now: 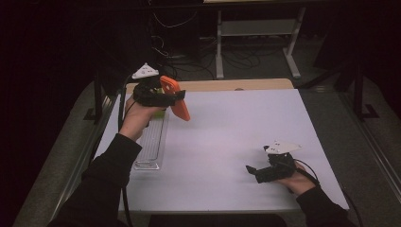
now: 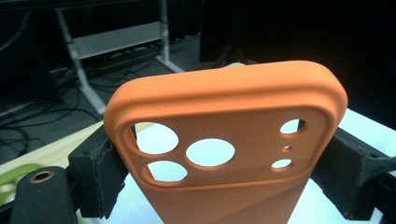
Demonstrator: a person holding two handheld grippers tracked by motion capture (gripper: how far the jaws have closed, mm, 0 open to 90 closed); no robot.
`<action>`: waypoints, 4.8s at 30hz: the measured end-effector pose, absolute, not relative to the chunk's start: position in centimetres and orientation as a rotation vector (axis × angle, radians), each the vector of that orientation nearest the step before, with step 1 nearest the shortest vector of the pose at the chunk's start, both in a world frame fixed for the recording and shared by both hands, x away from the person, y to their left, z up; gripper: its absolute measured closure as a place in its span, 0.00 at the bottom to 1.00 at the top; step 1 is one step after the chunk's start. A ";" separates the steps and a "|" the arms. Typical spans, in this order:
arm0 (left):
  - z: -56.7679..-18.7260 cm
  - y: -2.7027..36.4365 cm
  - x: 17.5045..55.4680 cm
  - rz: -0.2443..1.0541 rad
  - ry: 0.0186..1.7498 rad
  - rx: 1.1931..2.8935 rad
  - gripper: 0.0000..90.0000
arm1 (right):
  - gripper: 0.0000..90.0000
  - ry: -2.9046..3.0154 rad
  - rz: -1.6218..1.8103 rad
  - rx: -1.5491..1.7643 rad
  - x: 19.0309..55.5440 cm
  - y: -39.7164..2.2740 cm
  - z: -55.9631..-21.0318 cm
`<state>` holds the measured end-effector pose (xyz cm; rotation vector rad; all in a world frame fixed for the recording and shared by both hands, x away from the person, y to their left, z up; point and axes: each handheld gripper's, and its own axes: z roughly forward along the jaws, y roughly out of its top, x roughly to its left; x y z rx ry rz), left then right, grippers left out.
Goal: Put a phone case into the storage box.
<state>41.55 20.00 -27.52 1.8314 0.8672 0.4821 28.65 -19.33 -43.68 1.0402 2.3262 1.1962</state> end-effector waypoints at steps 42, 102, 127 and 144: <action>-33.6 24.3 47.6 0.842 1.422 1.846 0.15 | 0.01 2.338 1.209 1.063 28.7 -19.2 -43.6; -33.5 25.9 45.1 0.615 1.252 1.949 0.00 | 0.01 2.333 1.221 1.039 28.5 -19.2 -43.3; -33.3 24.8 39.5 0.400 0.970 1.990 0.00 | 0.01 2.334 1.227 1.048 28.5 -19.5 -42.9; -35.1 24.5 35.5 0.333 0.830 2.009 0.00 | 0.01 2.349 1.239 1.036 28.4 -19.6 -42.7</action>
